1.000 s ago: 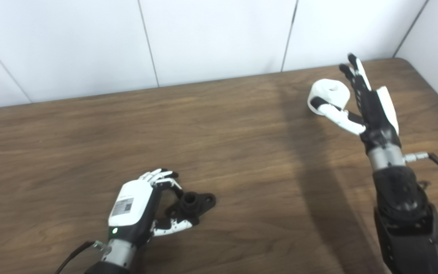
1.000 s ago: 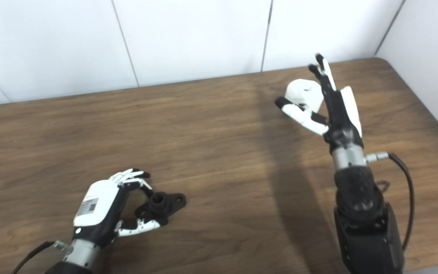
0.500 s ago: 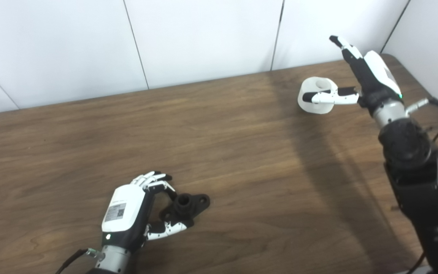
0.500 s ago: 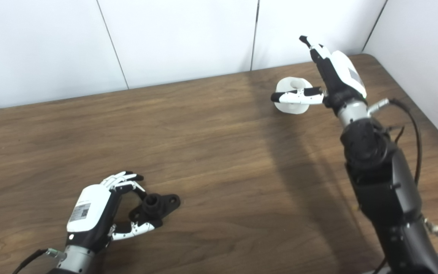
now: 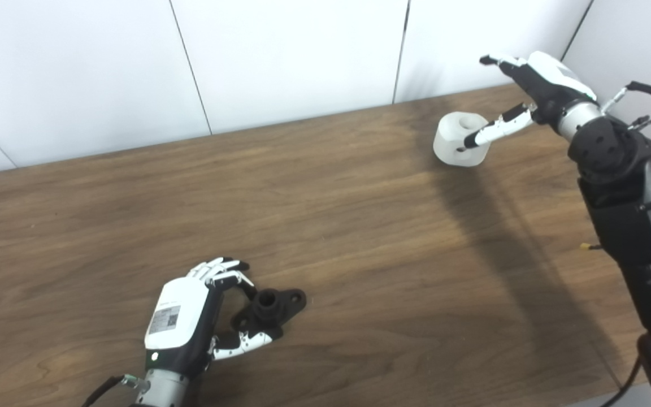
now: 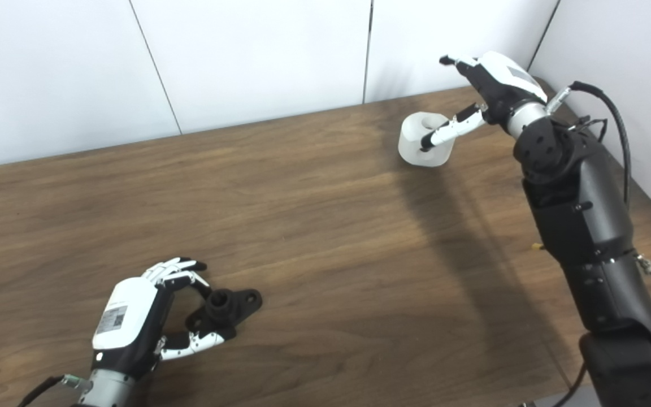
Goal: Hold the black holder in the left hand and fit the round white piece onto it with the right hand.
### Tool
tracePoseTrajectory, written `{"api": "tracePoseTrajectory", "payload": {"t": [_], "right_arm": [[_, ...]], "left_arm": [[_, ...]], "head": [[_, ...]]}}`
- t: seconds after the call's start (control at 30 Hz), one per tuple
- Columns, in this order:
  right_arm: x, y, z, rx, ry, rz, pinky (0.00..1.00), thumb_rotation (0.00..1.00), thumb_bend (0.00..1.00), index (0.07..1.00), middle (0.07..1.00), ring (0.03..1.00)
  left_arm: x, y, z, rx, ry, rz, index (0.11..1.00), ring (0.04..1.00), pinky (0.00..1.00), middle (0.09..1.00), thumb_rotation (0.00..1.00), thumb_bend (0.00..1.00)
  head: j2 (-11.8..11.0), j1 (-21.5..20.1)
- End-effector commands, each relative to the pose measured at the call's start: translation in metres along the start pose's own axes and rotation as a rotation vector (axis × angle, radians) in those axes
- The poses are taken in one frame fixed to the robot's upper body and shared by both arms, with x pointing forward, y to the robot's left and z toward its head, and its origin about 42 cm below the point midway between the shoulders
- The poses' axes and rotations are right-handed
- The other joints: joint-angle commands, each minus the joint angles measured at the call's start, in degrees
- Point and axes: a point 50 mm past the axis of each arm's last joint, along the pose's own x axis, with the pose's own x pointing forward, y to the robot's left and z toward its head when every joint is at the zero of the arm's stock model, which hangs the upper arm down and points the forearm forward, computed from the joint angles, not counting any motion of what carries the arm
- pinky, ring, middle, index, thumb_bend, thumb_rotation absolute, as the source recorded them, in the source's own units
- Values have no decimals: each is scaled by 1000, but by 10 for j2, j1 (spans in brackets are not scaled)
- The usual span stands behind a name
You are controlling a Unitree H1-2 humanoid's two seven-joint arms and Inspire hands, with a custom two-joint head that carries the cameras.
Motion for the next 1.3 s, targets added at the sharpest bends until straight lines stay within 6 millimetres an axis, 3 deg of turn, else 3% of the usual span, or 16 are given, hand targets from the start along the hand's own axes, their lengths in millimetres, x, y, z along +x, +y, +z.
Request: {"api": "tracePoseTrajectory", "payload": {"t": [0.0,0.5,1.27], "right_arm": [[5,-31,6,-44,-6,-68,950,254,963,922,969,1000],[42,-24,2,-40,64,-11,974,234,977,909,952,1000],[62,-9,21,-110,71,42,959,222,921,828,936,1000]], "left_arm": [[-10,-23,-13,7,67,-132,485,853,842,780,46,521],[-11,-21,-12,10,69,-136,485,852,830,779,46,521],[-11,-21,-9,2,72,-133,486,853,838,782,46,521]], "head": [[-1,-1],[-1,-5],[0,-6]]}}
